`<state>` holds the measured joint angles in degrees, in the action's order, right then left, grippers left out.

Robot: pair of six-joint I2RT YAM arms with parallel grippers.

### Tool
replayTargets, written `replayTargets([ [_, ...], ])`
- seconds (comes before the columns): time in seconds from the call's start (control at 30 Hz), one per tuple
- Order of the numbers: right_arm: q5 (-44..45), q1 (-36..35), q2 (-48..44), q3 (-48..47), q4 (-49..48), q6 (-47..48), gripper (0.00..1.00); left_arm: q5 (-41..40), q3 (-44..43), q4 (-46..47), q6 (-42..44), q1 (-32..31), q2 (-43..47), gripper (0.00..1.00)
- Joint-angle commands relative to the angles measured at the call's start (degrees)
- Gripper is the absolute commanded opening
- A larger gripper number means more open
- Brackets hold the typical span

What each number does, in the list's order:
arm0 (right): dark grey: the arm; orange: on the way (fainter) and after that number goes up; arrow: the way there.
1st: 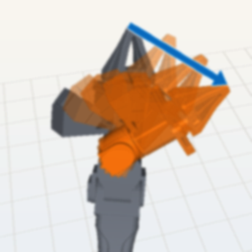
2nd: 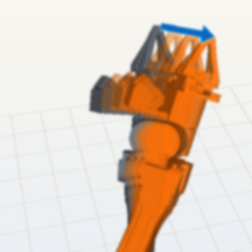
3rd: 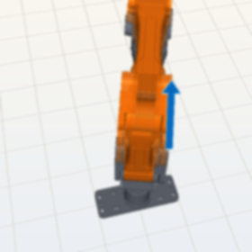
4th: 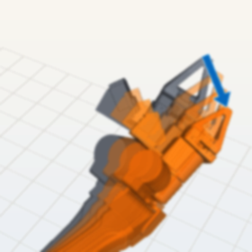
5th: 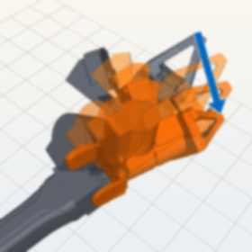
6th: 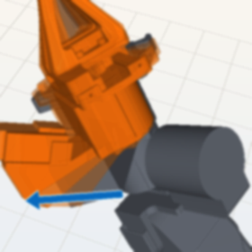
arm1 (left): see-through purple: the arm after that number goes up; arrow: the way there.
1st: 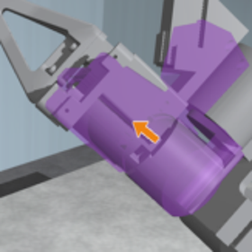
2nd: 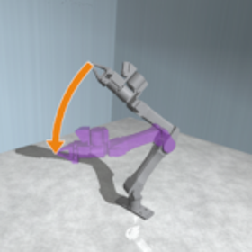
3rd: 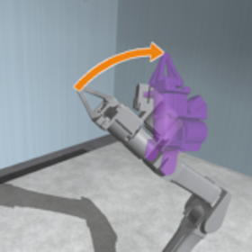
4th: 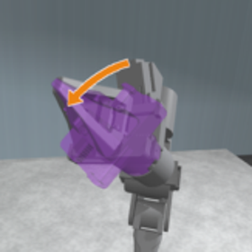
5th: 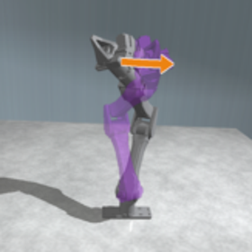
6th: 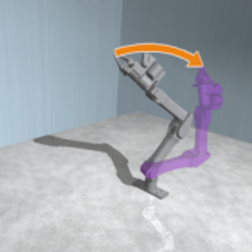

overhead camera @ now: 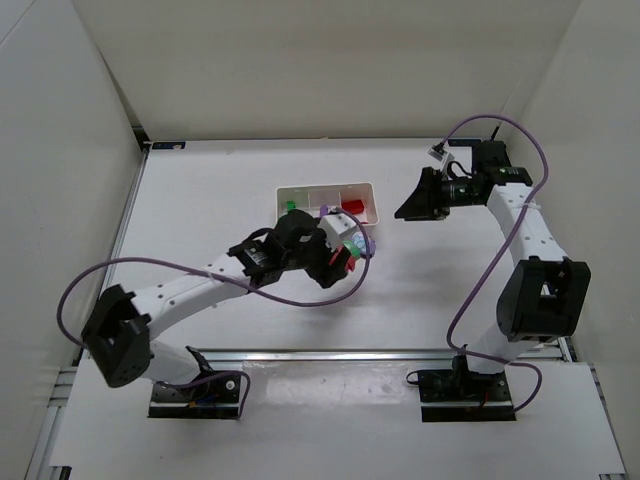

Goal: Sort the legos into containers by color

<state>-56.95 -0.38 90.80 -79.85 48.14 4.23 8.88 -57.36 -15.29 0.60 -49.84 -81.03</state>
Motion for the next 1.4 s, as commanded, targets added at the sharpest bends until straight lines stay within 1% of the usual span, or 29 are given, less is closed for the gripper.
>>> replayTargets([
  [0.0,-5.7,0.3,1.5,-2.6,-5.5,-8.2,0.71,3.5,0.7,3.1,7.9,-0.2,6.2,0.13],
  [0.07,-8.3,-0.8,2.0,-2.9,-6.4,-8.5,0.71,3.7,0.3,2.8,8.6,-0.3,7.8,0.12],
  [0.3,-17.9,-4.4,4.5,-5.2,-7.8,-9.5,0.72,3.2,-1.7,2.2,12.8,-0.3,8.4,0.1],
  [0.43,-20.9,-5.7,5.3,-6.0,-7.3,-8.9,0.72,3.0,-1.7,2.5,12.8,-0.3,8.3,0.1],
  [0.53,-19.6,-6.4,5.4,-6.3,-3.6,-5.6,0.72,2.2,-1.6,3.7,12.8,-0.3,8.2,0.1],
  [0.57,-19.3,-6.4,5.6,-5.8,-3.1,-2.7,0.72,2.2,-1.6,4.1,12.9,-0.3,8.1,0.1],
  [0.67,-17.7,-6.4,6.0,-4.8,0.5,1.0,0.72,1.8,-1.9,4.7,13.0,-0.3,8.3,0.1],
  [0.87,-15.0,-7.1,6.5,-5.0,5.0,6.7,0.72,0.8,-2.1,4.8,13.5,-0.3,8.5,0.1],
  [1.37,-13.7,-10.3,7.6,-4.3,4.9,6.8,0.73,-1.2,-3.7,6.4,14.7,-0.3,8.1,0.1],
])
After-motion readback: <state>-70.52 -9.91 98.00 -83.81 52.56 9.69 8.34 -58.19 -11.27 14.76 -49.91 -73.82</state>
